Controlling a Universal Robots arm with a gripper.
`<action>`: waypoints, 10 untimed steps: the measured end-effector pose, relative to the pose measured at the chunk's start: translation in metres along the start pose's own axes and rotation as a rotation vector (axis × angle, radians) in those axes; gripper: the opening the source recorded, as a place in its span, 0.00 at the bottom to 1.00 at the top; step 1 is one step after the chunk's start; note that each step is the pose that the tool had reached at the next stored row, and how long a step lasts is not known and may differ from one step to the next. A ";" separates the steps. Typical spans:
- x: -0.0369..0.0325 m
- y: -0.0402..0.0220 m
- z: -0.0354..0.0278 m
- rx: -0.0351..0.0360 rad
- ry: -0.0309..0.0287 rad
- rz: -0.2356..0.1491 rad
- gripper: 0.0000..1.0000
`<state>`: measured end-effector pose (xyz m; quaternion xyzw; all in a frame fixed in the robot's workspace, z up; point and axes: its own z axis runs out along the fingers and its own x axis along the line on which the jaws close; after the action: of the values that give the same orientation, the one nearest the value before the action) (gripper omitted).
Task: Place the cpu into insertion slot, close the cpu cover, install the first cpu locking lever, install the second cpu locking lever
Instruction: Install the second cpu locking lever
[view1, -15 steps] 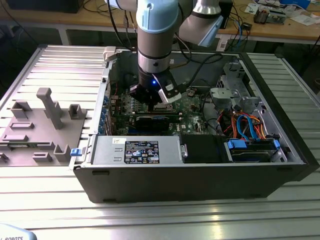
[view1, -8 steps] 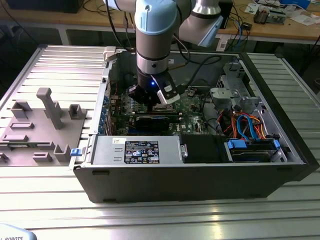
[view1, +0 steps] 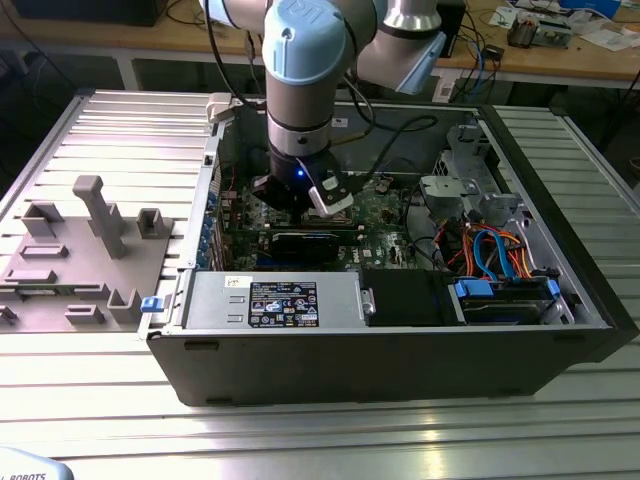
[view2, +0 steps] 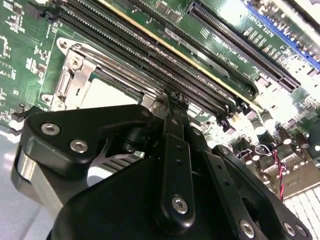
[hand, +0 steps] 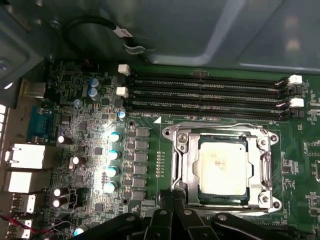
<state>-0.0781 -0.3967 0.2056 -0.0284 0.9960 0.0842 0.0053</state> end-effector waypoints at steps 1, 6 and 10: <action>0.0000 0.0004 -0.0023 0.0018 -0.0007 0.000 0.11; 0.0046 0.0008 -0.0026 -0.0029 -0.0012 0.000 0.11; 0.0066 0.0007 -0.0016 -0.0179 -0.0017 -0.001 0.11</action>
<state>-0.0847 -0.3966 0.2072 -0.0289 0.9952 0.0931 0.0060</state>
